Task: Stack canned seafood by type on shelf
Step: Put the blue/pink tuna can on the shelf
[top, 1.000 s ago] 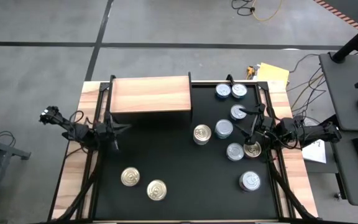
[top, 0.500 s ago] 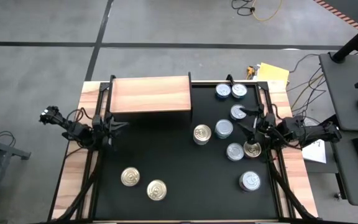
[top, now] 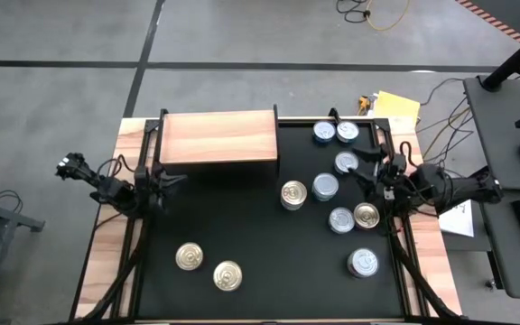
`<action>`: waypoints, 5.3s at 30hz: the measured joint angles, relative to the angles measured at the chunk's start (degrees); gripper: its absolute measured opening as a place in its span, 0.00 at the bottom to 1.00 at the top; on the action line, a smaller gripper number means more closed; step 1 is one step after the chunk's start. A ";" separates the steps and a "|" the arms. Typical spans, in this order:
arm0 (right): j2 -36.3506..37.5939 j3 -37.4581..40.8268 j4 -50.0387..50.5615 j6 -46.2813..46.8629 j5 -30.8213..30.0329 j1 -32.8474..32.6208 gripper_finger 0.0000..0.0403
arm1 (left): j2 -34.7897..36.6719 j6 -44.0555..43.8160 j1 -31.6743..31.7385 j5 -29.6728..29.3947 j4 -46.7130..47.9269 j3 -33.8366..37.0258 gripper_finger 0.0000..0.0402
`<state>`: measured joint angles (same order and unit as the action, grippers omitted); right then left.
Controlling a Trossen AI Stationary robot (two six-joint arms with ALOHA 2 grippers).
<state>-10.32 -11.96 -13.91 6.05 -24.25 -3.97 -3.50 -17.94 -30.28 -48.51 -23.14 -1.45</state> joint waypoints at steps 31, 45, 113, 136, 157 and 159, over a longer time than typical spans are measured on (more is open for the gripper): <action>-17.53 -23.81 41.31 15.04 -1.67 0.00 0.88 | -38.87 -11.20 0.02 11.04 38.41 -32.63 0.00; -17.49 -23.79 42.00 14.83 -1.07 0.00 0.88 | -53.65 -15.92 -0.11 28.81 41.45 -39.88 0.00; -17.58 -23.72 42.03 5.88 -1.07 0.00 0.88 | -77.60 -20.10 -1.99 41.58 42.12 -49.53 0.22; -17.55 -24.70 45.02 14.05 3.33 -0.13 0.88 | -81.16 -32.50 -2.03 41.60 42.02 -49.53 0.54; -19.95 -24.62 47.65 16.84 3.26 -0.61 0.88 | -82.42 -32.10 -2.03 40.59 42.20 -49.51 0.63; -20.89 -24.62 47.64 17.22 3.26 -1.12 0.88 | -82.96 -32.11 -2.10 40.59 42.19 -49.51 0.63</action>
<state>-31.22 -36.58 33.74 23.27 -20.99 -5.09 -86.46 -50.06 -32.38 -7.92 19.05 -50.96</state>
